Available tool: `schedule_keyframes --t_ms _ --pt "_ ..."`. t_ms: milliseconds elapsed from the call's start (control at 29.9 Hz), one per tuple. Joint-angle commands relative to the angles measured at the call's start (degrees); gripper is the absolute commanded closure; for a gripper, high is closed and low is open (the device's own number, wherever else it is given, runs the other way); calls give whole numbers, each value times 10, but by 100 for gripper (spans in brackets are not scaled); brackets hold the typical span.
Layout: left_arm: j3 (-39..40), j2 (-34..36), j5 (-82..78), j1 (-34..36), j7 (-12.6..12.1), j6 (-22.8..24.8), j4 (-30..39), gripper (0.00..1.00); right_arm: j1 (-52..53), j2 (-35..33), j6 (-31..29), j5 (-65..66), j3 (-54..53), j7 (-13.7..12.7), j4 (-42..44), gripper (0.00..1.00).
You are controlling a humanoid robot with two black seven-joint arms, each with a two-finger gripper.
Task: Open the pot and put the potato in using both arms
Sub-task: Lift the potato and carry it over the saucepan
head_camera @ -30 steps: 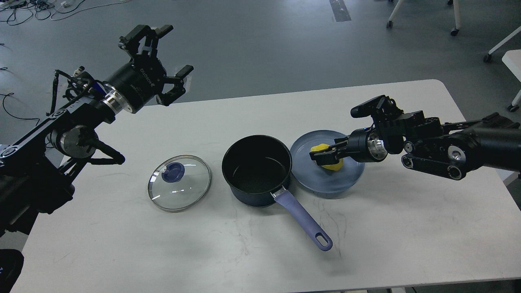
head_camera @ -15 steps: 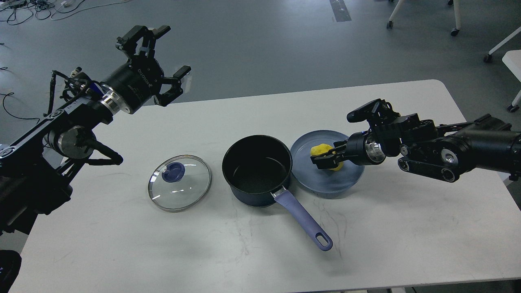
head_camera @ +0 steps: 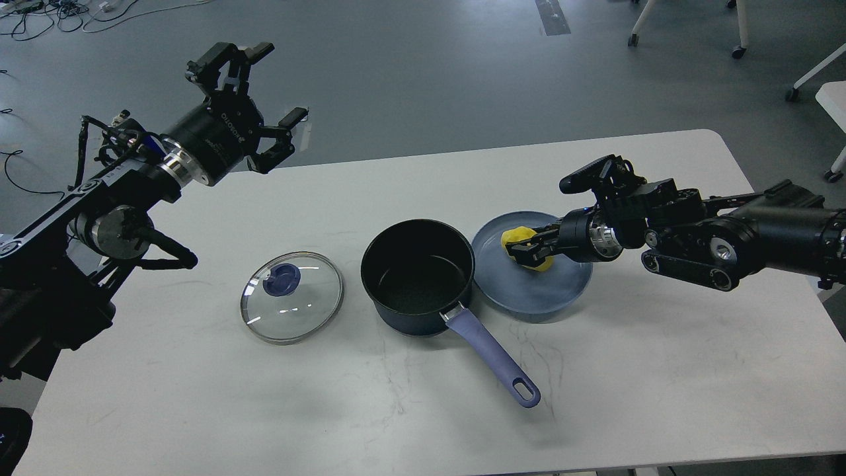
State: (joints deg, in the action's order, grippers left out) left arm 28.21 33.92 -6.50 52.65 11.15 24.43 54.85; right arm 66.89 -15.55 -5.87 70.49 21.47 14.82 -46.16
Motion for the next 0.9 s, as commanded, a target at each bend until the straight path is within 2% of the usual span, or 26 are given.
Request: schedule_keyframes --t_ms 0,401,635,769,869 --pt "0 0 0 0 0 0 0 2 5 0 2 0 -1 -1 2 73" --pt "0 -3 0 0 -1 0 0 2 87 0 29 -3 -10 5 -2 74" --pt "0 -3 0 0 -1 0 0 2 140 36 32 -4 -10 7 -5 74" --pt "0 -3 0 0 -1 0 0 2 153 70 31 -7 -10 26 -23 74" --pt "0 -3 0 0 -1 0 0 2 153 103 29 -7 1 50 -39 74"
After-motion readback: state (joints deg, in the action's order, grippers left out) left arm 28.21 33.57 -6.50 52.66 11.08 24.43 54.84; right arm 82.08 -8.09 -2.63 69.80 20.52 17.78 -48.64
